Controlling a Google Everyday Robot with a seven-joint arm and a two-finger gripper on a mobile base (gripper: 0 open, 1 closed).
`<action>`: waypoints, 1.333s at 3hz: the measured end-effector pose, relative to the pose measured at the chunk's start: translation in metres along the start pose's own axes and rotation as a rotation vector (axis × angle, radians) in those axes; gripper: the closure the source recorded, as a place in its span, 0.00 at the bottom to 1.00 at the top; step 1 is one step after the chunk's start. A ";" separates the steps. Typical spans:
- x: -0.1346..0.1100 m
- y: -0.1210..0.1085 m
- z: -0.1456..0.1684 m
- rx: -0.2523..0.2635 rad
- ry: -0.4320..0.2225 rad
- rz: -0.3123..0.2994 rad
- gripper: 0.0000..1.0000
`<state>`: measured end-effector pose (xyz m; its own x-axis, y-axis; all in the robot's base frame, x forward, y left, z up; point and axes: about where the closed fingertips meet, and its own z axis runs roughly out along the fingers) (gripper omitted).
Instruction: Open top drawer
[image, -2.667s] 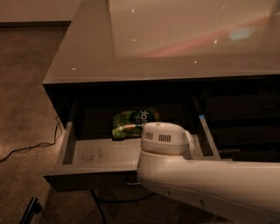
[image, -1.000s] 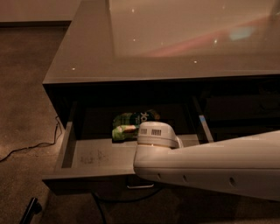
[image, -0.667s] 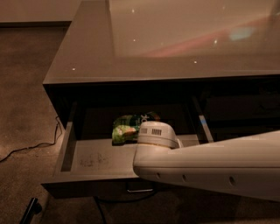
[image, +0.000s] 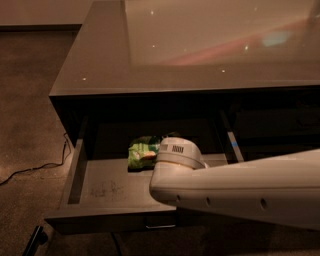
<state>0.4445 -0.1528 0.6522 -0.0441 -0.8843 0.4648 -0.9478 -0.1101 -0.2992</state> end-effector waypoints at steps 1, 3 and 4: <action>0.002 0.003 0.003 -0.034 0.002 -0.010 1.00; 0.002 0.003 0.003 -0.034 0.002 -0.010 0.60; 0.002 0.003 0.003 -0.034 0.002 -0.010 0.37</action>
Offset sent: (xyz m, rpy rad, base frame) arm -0.0020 -0.0032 -0.0030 -0.0034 0.0342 -0.0078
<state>0.4425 -0.1561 0.6492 -0.0351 -0.8824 0.4692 -0.9583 -0.1035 -0.2663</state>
